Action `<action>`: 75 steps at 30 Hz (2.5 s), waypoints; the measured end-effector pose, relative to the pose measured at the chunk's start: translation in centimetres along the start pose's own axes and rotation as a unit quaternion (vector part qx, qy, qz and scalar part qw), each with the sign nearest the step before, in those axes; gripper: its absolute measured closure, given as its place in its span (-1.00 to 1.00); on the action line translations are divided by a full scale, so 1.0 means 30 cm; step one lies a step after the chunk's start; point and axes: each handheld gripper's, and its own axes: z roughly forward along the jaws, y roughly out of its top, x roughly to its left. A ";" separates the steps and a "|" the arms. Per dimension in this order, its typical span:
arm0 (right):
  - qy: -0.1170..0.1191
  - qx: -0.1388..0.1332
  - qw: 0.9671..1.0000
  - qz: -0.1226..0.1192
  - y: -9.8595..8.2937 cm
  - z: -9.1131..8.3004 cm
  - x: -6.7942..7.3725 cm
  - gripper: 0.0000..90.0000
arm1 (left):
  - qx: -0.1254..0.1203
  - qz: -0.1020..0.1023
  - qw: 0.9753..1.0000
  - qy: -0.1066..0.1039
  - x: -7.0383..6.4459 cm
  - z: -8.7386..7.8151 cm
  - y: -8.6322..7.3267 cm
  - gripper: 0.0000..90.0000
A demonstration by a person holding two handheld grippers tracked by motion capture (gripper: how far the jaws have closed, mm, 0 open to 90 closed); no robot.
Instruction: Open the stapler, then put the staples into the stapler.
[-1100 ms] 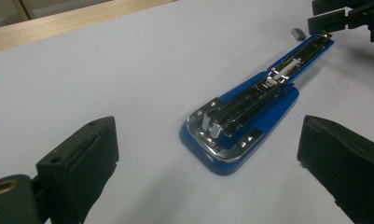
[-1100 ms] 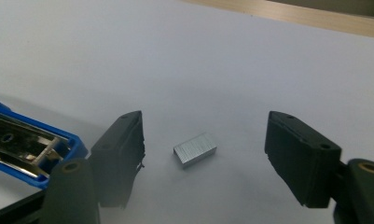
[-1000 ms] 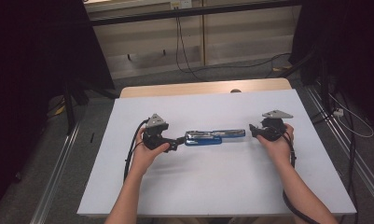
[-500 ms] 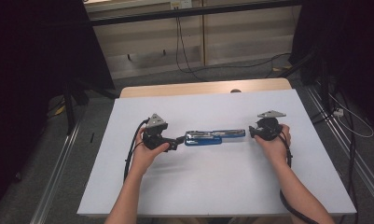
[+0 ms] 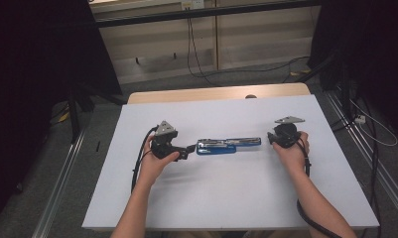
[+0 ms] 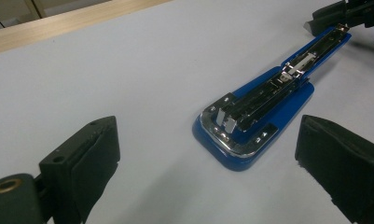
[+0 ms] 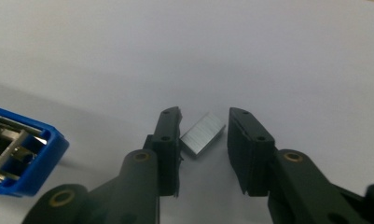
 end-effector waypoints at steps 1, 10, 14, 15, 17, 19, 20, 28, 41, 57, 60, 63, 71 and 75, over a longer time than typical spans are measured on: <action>0.008 0.000 1.000 0.003 -0.003 -0.002 -0.007 0.62 | -0.001 -0.001 1.000 0.000 0.000 0.000 0.000 -0.85; 0.019 -0.004 1.000 0.018 -0.002 0.006 -0.018 0.54 | 0.002 -0.001 1.000 0.002 0.000 0.005 -0.002 -0.84; 0.020 0.002 1.000 0.015 0.005 0.011 -0.021 0.59 | 0.006 -0.001 1.000 0.000 0.001 0.007 -0.004 -0.84; 0.021 0.003 1.000 0.016 0.006 0.011 -0.022 0.62 | 0.006 -0.003 1.000 0.000 0.000 0.008 -0.005 -0.85; 0.024 0.000 1.000 0.014 0.004 0.011 -0.024 0.72 | 0.011 0.000 1.000 0.001 0.001 0.009 -0.006 -0.84; 0.032 -0.003 0.999 0.013 0.002 0.012 -0.028 0.76 | 0.011 0.001 1.000 0.001 0.001 0.010 -0.006 -0.84; 0.035 -0.005 0.999 0.016 -0.001 0.012 -0.032 0.76 | 0.012 0.001 1.000 0.001 0.001 0.010 -0.007 -0.85; 0.050 0.000 0.999 0.011 0.004 0.013 -0.045 0.76 | 0.009 0.004 1.000 -0.001 0.002 0.010 -0.006 -0.84; 0.071 0.004 0.997 -0.002 0.012 -0.024 -0.057 0.77 | -0.001 -0.012 1.000 -0.004 0.004 -0.024 -0.003 -0.85; 0.149 -0.032 0.987 -0.055 0.108 -0.115 0.002 0.77 | -0.005 -0.023 1.000 0.006 0.011 -0.059 -0.015 -0.86; 0.166 -0.037 0.983 -0.063 0.119 -0.122 0.018 0.77 | -0.005 -0.026 1.000 0.006 0.011 -0.062 -0.018 -0.87; 0.178 -0.040 0.980 -0.073 0.128 -0.127 0.034 0.77 | -0.007 -0.026 1.000 0.007 0.014 -0.064 -0.018 -0.86; 0.205 -0.044 0.973 -0.095 0.151 -0.133 0.074 0.77 | -0.009 -0.029 0.999 0.008 0.020 -0.071 -0.020 -0.86; 0.221 -0.045 0.968 -0.106 0.164 -0.132 0.095 0.77 | -0.008 -0.029 1.000 0.006 0.019 -0.073 -0.019 -0.86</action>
